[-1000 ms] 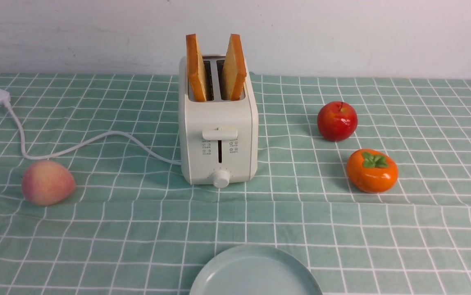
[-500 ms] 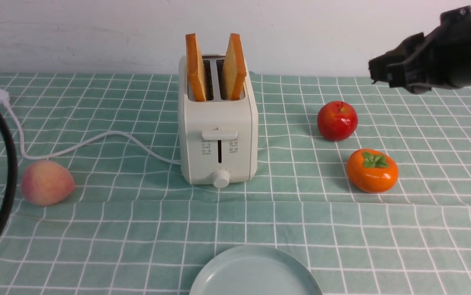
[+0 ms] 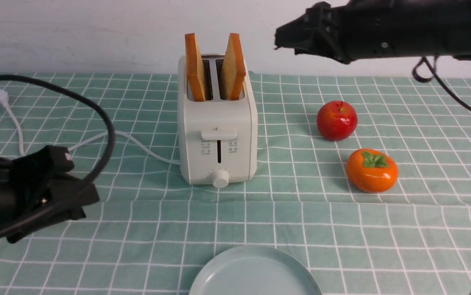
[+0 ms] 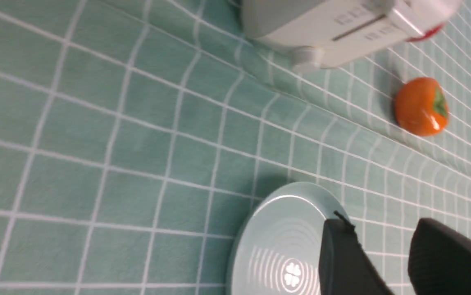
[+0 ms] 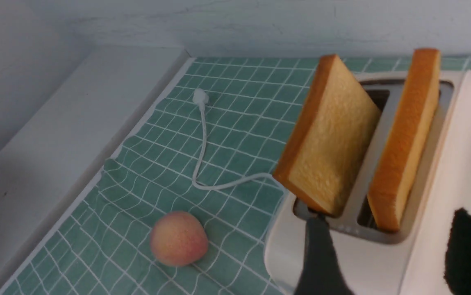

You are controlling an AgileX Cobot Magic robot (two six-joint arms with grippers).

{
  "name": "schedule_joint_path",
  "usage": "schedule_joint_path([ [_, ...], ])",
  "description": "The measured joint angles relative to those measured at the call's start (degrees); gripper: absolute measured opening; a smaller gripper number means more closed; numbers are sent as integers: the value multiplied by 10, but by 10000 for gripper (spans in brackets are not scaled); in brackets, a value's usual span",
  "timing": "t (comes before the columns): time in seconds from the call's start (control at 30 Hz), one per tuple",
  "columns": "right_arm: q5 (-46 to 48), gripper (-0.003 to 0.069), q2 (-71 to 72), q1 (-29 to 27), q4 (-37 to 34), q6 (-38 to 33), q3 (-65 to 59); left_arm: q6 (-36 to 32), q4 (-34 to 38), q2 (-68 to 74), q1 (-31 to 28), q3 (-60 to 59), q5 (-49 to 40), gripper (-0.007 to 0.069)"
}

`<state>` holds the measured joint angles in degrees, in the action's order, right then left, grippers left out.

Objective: Take toasted bread from bread machine on blue coffee table place on plate.
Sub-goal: 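Grasp the toast slice in the toaster and pull it up out of the slot with the right gripper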

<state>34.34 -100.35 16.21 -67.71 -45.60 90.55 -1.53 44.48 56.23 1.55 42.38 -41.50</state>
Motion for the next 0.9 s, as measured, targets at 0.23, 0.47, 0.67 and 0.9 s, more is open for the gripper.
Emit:
schedule_joint_path([
  [0.23,1,509,-124,18,-37,-25,97,-183,125,1,49,0,-3,237],
  [0.47,-40,510,-176,18,-55,-26,123,-223,134,3,73,0,-52,237],
  [0.67,-58,510,-202,18,-93,-26,124,-224,134,3,73,0,-74,237],
  [0.9,-56,480,-210,23,-114,-29,127,-224,134,3,73,0,-75,237],
])
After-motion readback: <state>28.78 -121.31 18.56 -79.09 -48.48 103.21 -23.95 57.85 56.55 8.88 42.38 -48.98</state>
